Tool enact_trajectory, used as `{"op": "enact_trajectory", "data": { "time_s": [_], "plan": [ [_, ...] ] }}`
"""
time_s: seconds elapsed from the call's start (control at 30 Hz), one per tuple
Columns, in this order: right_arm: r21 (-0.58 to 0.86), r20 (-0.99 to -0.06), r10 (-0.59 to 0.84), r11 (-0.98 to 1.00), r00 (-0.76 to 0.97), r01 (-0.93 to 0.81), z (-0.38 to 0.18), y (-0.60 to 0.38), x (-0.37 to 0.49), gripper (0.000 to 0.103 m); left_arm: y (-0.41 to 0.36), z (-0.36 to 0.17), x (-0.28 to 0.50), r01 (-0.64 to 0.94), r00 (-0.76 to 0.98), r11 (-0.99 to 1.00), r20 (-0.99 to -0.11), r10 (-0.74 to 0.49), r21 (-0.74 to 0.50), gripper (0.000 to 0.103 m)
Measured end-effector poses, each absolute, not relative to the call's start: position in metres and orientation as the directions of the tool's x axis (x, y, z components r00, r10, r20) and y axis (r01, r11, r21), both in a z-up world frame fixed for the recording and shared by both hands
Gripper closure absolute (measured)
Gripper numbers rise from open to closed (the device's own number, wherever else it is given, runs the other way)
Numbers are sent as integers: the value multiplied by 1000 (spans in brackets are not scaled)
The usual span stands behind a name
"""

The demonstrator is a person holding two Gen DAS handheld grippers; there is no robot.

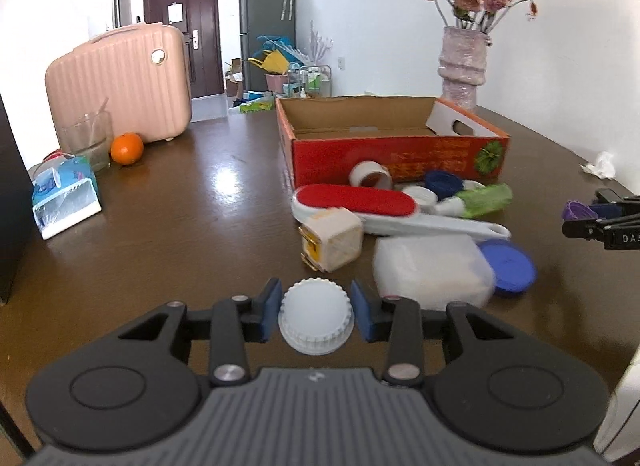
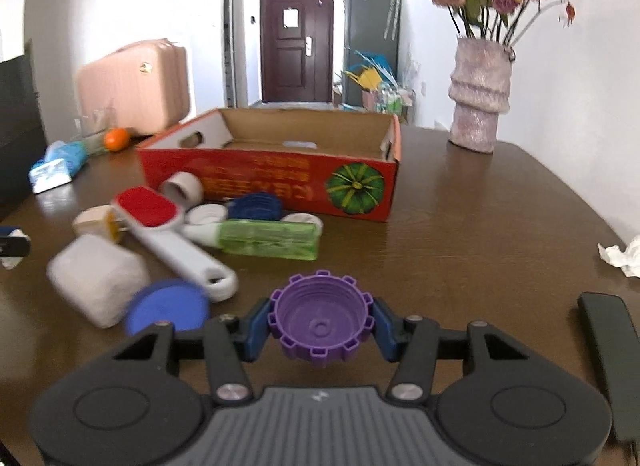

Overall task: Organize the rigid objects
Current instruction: 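Carry both caps over the cardboard box with both tools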

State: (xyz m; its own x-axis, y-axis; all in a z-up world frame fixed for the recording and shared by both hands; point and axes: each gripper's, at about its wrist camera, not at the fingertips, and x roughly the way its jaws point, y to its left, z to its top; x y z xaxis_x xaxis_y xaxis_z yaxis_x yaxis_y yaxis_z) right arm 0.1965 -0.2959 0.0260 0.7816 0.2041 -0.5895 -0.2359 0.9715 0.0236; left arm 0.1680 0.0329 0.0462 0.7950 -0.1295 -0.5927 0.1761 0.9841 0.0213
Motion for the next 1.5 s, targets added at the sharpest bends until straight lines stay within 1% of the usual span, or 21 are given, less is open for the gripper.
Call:
{"op": "enact_trajectory", "data": {
  "time_s": [0.27, 0.57, 0.73, 0.87, 1.0, 1.23, 1.43, 1.5],
  "plan": [
    [24, -590, 271, 948, 761, -319, 35, -277, 136, 51, 28, 47, 129, 211, 779, 977, -610, -148, 32, 64],
    [14, -642, 261, 944, 721, -330, 28, -269, 130, 51, 25, 46, 140, 248, 726, 968, -667, -167, 28, 64],
    [8, -677, 232, 951, 698, -308, 27, -269, 149, 51, 23, 46, 161, 279, 709, 959, -684, -174, 44, 64],
    [13, -714, 216, 955, 666, -296, 25, -269, 170, 51, 23, 43, 184, 291, 677, 956, -715, -173, 44, 64],
    [-4, -727, 204, 954, 656, -301, 26, -268, 188, 51, 19, 45, 204, 306, 664, 950, -728, -171, 56, 64],
    [-8, -734, 204, 951, 647, -309, 35, -270, 225, 51, 9, 69, 243, 342, 658, 939, -724, -208, 41, 64],
    [4, -741, 216, 948, 635, -319, 54, -274, 270, 51, -4, 91, 295, 364, 637, 931, -735, -233, 21, 64],
    [-3, -743, 216, 945, 633, -326, 62, -275, 287, 51, -8, 98, 316, 370, 619, 929, -744, -251, -5, 64]
  ]
}}
